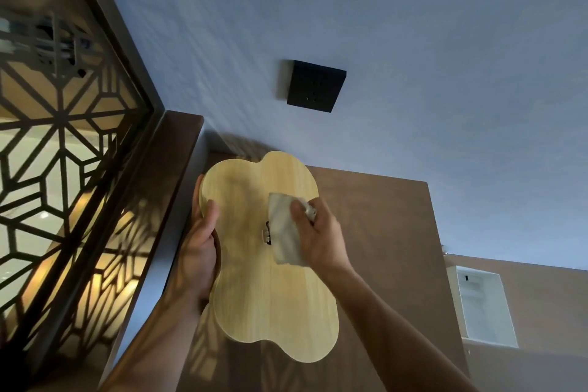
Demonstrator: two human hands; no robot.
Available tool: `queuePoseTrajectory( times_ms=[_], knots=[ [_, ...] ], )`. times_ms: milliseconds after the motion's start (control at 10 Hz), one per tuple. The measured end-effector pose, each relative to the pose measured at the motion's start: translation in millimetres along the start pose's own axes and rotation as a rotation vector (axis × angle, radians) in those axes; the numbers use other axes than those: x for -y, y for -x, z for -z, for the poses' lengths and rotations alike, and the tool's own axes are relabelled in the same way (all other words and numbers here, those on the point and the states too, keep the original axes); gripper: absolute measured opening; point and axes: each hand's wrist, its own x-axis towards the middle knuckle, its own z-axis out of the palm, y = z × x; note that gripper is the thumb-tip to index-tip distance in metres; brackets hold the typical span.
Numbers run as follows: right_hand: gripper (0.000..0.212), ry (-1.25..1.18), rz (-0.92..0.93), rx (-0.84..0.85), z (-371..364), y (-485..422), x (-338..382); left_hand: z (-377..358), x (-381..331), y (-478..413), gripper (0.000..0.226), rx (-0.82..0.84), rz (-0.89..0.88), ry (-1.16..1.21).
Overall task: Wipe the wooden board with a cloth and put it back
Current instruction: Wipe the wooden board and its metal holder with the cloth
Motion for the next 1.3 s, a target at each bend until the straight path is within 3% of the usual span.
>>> queuePoseTrajectory(
  times_ms=[100, 200, 300, 400, 500, 600, 700, 800, 900, 1000, 1100, 1200, 1300],
  knots=[
    [0.023, 0.358, 0.005, 0.145, -1.8, -2.3, -27.8, 0.9, 6.6, 0.6, 0.040, 0.009, -0.034, -0.036],
    [0.038, 0.189, -0.213, 0.002, 8.8, -2.1, -47.6, 1.9, 5.8, 0.7, 0.036, -0.010, -0.003, -0.059],
    [0.035, 0.341, -0.335, 0.000, 22.7, -8.6, -68.5, 2.9, 5.7, -0.4, 0.045, 0.002, -0.005, -0.080],
    [0.032, 0.536, -0.314, -0.034, 37.9, -17.5, -71.3, 0.7, 4.4, -1.2, 0.050, -0.014, 0.042, -0.047],
    [0.036, 0.374, -0.182, -0.151, 40.6, -22.2, -46.0, -0.7, 2.4, -1.1, 0.050, -0.018, 0.050, -0.035],
    [0.033, 0.021, -0.051, -0.130, 20.4, -12.7, -4.5, -0.3, 4.1, 0.3, 0.049, -0.012, -0.001, -0.147],
    [0.037, 0.043, 0.043, 0.027, -6.8, 6.3, 12.1, 0.7, 7.5, -0.3, 0.039, -0.021, 0.038, -0.100],
    [0.037, 0.138, -0.019, 0.068, -13.6, 10.5, -6.8, 1.9, 8.7, -3.0, 0.061, -0.027, 0.114, -0.017],
    [0.037, 0.271, -0.120, 0.000, -1.7, 4.2, -46.3, 4.4, 9.7, -3.8, 0.043, -0.004, 0.050, -0.028],
    [0.034, 0.442, -0.288, -0.009, 18.2, -2.1, -84.5, 1.4, 6.6, -3.9, 0.078, -0.018, 0.168, 0.099],
    [0.023, 0.600, -0.263, -0.001, 41.1, -10.6, -100.7, -1.7, 1.8, -3.1, 0.093, -0.018, 0.174, 0.080],
    [0.017, 0.508, -0.108, -0.101, 60.8, -16.6, -91.6, -2.1, 0.6, -2.3, 0.089, -0.017, 0.151, 0.085],
    [0.020, 0.269, -0.013, -0.118, 81.7, -18.1, -70.1, -3.9, -1.5, -0.5, 0.084, -0.027, 0.115, 0.047]
  ],
)
